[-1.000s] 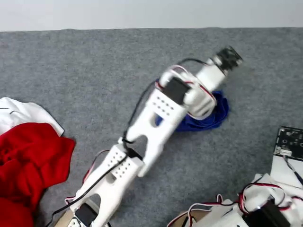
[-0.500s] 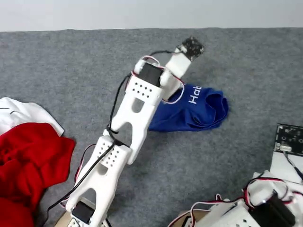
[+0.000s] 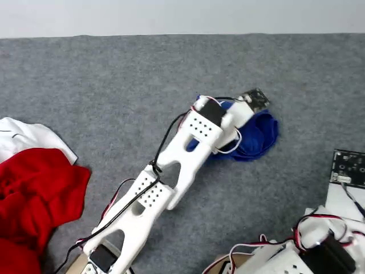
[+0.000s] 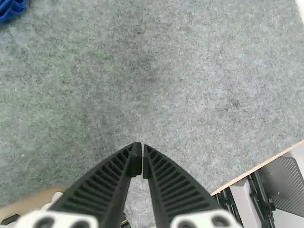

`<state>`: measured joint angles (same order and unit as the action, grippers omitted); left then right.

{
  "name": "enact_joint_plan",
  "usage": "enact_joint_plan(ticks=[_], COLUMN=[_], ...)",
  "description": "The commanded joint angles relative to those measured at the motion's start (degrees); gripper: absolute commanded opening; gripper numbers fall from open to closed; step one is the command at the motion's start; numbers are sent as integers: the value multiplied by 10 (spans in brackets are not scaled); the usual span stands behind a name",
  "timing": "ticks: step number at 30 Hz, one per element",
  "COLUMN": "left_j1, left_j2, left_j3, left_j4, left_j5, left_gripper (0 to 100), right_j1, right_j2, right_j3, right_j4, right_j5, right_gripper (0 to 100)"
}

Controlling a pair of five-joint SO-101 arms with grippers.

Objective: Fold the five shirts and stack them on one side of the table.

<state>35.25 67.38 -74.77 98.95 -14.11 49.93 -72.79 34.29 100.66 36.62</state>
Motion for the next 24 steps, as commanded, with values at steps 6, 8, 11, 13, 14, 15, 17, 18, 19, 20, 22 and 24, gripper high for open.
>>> enact_joint_plan(ticks=[6,8,11,13,14,15,17,18,19,20,22,24], left_j1=[88,94,76,52,37,22,-6,-18,-30,-41,-56,-68], left_j2=[-219,-248,-272,-279,-281,-282,-283,-284,-285,-290,-309,-338], left_j3=[266,322,342,322,306,291,261,247,236,230,226,228], left_j4=[18,15,6,6,8,10,16,16,16,16,16,16], left_j5=[-26,-46,-62,-62,-59,-58,-50,-33,-12,10,41,64], left_gripper=[6,6,6,6,6,6,6,6,6,6,6,6], right_j1=[-4,-4,-4,-4,-5,-5,-6,-6,-7,-10,-37,-83], right_j2=[8,8,8,8,8,11,15,15,18,27,62,114], right_j3=[-4,-4,-4,-4,-4,-4,-4,-2,-2,-2,-4,-10], right_j4=[16,16,15,15,15,14,12,8,0,-11,-22,-25], right_j5=[0,0,-1,-1,-1,-1,-2,-4,-15,-32,-53,-74], right_gripper=[10,10,10,10,10,11,14,14,14,14,14,15])
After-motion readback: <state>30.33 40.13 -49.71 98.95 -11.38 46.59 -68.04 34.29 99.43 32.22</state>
